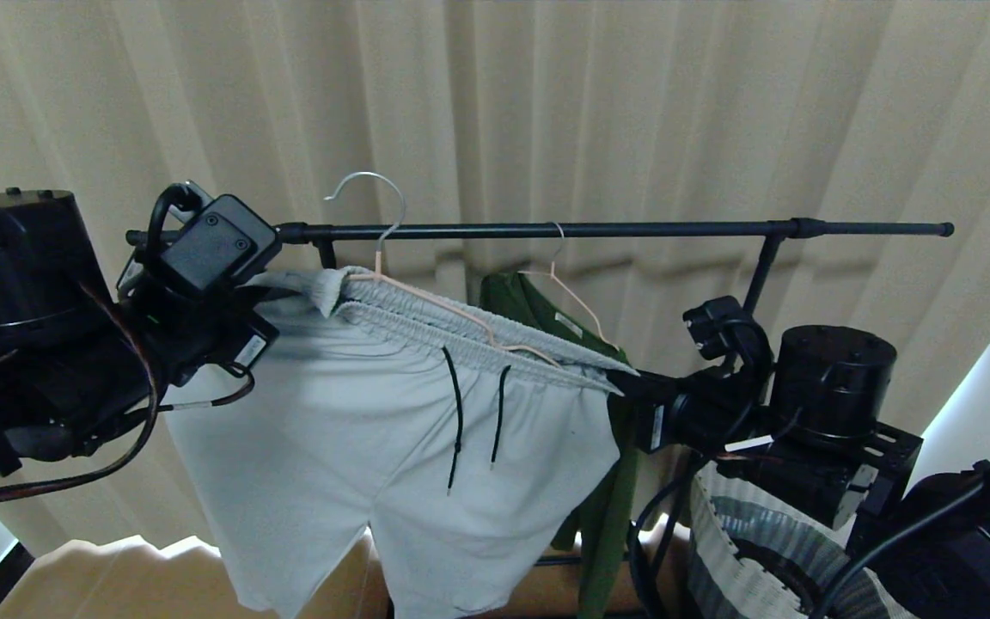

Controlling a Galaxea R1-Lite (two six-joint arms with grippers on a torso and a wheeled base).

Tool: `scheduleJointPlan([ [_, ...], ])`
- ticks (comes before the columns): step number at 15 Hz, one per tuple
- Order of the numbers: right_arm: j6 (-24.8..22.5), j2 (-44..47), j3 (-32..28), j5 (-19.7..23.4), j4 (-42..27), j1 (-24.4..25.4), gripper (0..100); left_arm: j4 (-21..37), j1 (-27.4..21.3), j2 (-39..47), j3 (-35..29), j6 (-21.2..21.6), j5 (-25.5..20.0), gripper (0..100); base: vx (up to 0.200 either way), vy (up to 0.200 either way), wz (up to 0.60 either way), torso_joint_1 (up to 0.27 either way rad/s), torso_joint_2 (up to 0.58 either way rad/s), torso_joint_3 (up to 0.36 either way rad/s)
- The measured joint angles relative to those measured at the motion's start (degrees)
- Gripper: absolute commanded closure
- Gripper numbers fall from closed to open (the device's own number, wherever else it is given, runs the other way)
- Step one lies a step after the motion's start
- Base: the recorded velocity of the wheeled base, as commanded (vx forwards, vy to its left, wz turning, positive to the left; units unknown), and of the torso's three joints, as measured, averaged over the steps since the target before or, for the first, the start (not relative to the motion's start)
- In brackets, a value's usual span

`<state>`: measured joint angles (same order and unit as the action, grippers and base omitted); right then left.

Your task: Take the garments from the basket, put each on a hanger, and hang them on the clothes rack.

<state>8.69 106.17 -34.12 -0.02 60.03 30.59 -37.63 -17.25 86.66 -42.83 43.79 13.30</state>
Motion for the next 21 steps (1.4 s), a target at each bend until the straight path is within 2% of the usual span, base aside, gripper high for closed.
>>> scheduleJointPlan([
  [2,0.0,-0.9,0.9,1.2,-0.4,1.7,100,-0.1,-0.1,0.2,0.3,-0.2,0.8,100,0.0,0.0,0.0,0.0,0.0,0.0],
  [3,-0.2,-1.5,1.4,1.7,-0.7,2.5,0,-0.1,-0.1,0.4,0.4,-0.7,1.1,100,0.0,0.0,0.0,0.0,0.0,0.0],
  [7,-0.5,-4.7,3.7,2.2,-2.4,8.0,0,-0.1,-1.2,1.5,0.4,-3.8,2.8,100,0.0,0.0,0.0,0.0,0.0,0.0],
  [11,-1.2,-7.2,3.4,2.2,-2.1,10.9,0,-0.1,-4.7,2.4,0.6,-6.2,4.7,100,0.0,0.0,0.0,0.0,0.0,0.0],
  [15,-9.2,-6.1,0.0,2.1,-1.3,11.3,0,-0.1,-9.5,2.8,1.7,-7.9,6.6,100,0.0,0.0,0.0,0.0,0.0,0.0],
  [17,-13.3,-4.0,-1.7,2.0,2.0,10.8,0,-0.1,-11.7,3.0,2.0,-8.3,7.8,100,0.0,0.0,0.0,0.0,0.0,0.0],
  [20,-22.0,0.5,-4.0,1.9,6.6,7.4,0,0.0,-12.5,3.0,2.0,-8.3,8.0,100,0.0,0.0,0.0,0.0,0.0,0.0],
  [21,-22.7,1.7,-4.8,1.9,7.1,6.5,0,0.0,-12.6,3.0,2.0,-8.3,7.9,100,0.0,0.0,0.0,0.0,0.0,0.0],
])
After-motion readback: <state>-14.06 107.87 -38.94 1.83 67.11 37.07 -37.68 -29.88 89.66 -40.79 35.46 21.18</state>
